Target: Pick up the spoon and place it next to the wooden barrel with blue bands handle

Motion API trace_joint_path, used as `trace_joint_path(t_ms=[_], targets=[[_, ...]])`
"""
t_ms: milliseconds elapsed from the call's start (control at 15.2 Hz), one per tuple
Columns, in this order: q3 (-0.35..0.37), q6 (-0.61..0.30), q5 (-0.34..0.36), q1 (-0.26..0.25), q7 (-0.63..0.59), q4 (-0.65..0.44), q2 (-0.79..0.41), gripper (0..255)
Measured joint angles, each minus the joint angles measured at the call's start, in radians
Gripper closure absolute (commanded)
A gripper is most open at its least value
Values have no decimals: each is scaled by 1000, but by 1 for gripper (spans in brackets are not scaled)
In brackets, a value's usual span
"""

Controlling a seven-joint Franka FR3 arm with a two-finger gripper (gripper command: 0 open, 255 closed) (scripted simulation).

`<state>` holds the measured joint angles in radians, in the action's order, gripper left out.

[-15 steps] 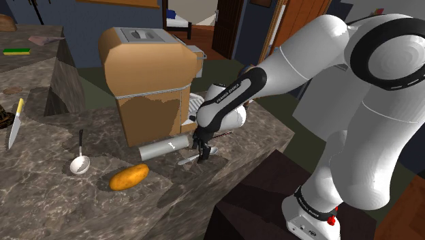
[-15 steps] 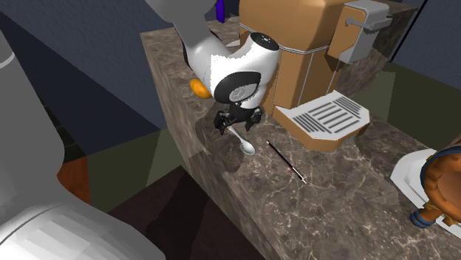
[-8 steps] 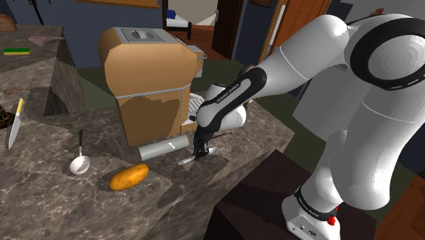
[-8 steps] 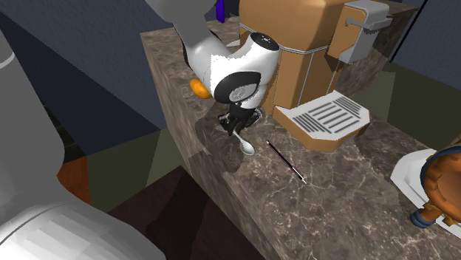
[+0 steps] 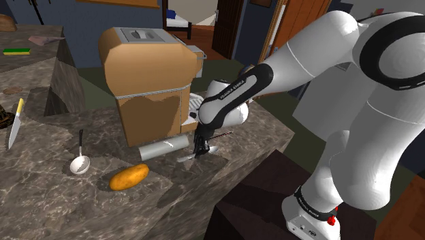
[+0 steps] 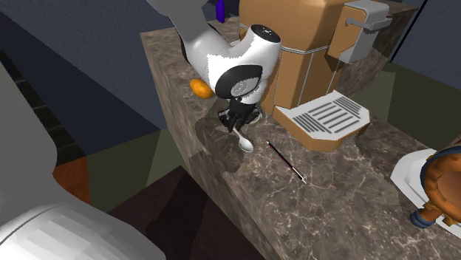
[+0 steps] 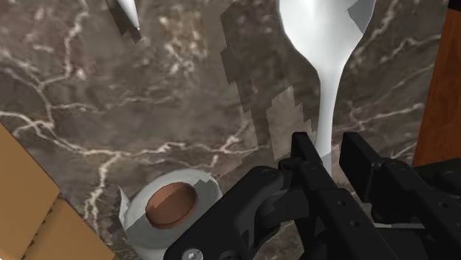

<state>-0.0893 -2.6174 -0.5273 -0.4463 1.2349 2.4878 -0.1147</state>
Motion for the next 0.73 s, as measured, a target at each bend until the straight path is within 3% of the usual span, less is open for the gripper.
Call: trace_joint_path(t_ms=[726], targets=[[-19,134,122,2,-116,-12,138,255]])
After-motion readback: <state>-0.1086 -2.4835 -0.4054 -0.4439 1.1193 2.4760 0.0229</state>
